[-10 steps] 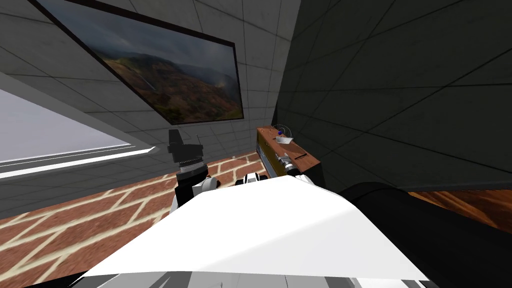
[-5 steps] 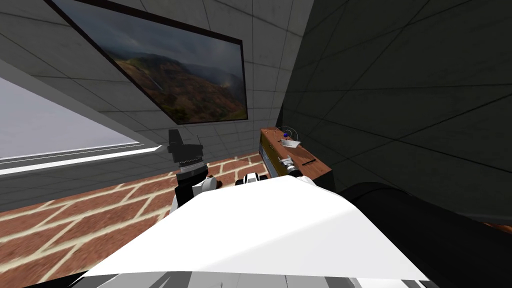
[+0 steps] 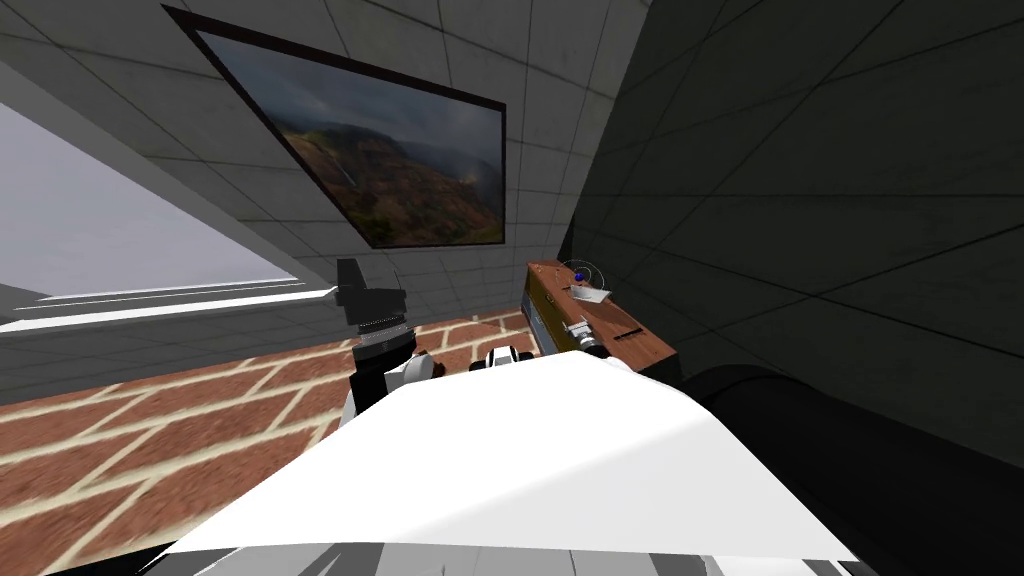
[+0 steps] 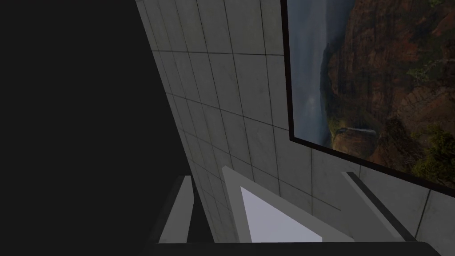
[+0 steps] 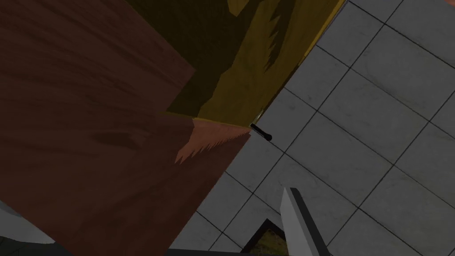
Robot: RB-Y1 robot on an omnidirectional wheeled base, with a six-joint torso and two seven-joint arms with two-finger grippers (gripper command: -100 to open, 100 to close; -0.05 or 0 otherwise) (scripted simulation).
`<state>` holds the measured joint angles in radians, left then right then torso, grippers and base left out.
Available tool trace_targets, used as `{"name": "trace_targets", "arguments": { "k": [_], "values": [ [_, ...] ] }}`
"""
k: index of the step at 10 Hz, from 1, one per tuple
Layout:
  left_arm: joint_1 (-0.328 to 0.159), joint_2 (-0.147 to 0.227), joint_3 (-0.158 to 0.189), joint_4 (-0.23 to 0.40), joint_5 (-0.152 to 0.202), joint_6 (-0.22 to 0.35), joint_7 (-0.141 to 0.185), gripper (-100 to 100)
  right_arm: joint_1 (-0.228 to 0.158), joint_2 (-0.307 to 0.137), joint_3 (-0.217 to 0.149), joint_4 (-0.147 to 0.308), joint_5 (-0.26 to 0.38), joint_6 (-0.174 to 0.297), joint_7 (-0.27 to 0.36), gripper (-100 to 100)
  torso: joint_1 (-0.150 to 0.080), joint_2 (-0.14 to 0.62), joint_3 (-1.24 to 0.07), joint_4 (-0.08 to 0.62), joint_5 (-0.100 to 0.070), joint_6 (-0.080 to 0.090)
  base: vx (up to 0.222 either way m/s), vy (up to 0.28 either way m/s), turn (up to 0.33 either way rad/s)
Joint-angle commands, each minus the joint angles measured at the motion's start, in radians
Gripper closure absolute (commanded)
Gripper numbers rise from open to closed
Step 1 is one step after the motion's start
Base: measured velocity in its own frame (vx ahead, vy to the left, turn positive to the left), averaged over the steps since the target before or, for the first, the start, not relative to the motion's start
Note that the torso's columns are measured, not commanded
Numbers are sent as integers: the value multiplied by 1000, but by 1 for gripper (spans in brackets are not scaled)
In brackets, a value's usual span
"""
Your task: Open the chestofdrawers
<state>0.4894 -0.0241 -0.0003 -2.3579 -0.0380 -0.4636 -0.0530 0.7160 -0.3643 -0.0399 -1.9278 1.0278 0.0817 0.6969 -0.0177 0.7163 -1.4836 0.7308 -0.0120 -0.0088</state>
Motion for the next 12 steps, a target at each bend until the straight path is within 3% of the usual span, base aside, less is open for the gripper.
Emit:
{"name": "trace_targets", "arguments": {
  "k": [1, 4, 6, 7, 12],
  "values": [
    [0, 0, 0, 0, 0, 0, 0, 0, 16, -25, -1, 30, 56, 48, 38, -100, -1, -3, -2, 0, 1, -1, 56, 46, 83],
    [0, 0, 0, 0, 0, 0, 0, 0, 35, -48, -12, 73, 134, 86, 86, -100, -9, -4, 0, 0, -5, -4, 47, 43, 122],
    [0, 0, 0, 0, 0, 0, 0, 0, 53, -69, -23, 113, 197, 120, 133, -100, -15, -10, -3, -1, -7, -6, 69, 66, 328],
    [0, 0, 0, 0, 0, 0, 0, 0, 53, -69, -23, 113, 204, 120, 133, -100, -13, -8, -3, 0, -5, -4, 46, 46, 51],
    [0, 0, 0, 0, 0, 0, 0, 0, 95, -118, -49, 200, 346, 189, 236, -100, -8, 1, 1, 2, -2, -6, 42, 53, 239]
  ]
}}
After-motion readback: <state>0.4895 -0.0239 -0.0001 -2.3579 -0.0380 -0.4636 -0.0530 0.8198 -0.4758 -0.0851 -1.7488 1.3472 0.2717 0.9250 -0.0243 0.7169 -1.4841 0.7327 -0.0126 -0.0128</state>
